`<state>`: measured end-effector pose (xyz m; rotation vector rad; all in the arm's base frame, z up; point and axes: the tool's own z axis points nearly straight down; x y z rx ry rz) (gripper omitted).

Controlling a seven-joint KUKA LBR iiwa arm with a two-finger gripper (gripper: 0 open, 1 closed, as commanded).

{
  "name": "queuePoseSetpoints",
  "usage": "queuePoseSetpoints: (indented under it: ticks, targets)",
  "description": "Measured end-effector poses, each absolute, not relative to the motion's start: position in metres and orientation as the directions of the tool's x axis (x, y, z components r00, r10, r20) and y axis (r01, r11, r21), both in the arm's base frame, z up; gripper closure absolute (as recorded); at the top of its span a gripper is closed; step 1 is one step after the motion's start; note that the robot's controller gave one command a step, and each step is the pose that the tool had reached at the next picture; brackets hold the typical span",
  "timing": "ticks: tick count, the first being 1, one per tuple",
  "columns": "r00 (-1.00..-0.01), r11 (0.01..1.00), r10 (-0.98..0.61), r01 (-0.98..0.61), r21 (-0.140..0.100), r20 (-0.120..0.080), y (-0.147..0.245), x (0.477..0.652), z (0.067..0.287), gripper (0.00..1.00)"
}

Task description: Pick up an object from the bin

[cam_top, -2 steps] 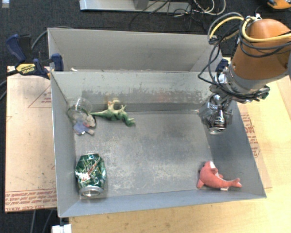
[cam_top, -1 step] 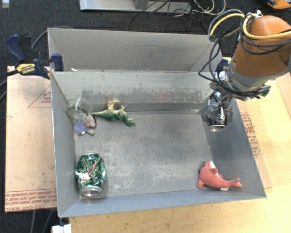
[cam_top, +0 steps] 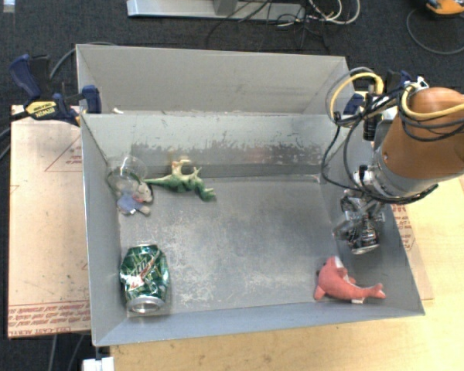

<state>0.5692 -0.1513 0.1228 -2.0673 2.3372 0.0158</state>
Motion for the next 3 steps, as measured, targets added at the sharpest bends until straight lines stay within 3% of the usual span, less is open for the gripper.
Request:
queuePoseSetpoints:
  ticks: [1,3]
  targets:
    - [0.055,-0.055,-0.998,-0.998,-0.023,-0.016,-0.1315,0.6046,0.2819,1.0]
    - [0.055,-0.055,-0.998,-0.998,-0.022,-0.016,-0.1317,0.6044,0.2812,1.0]
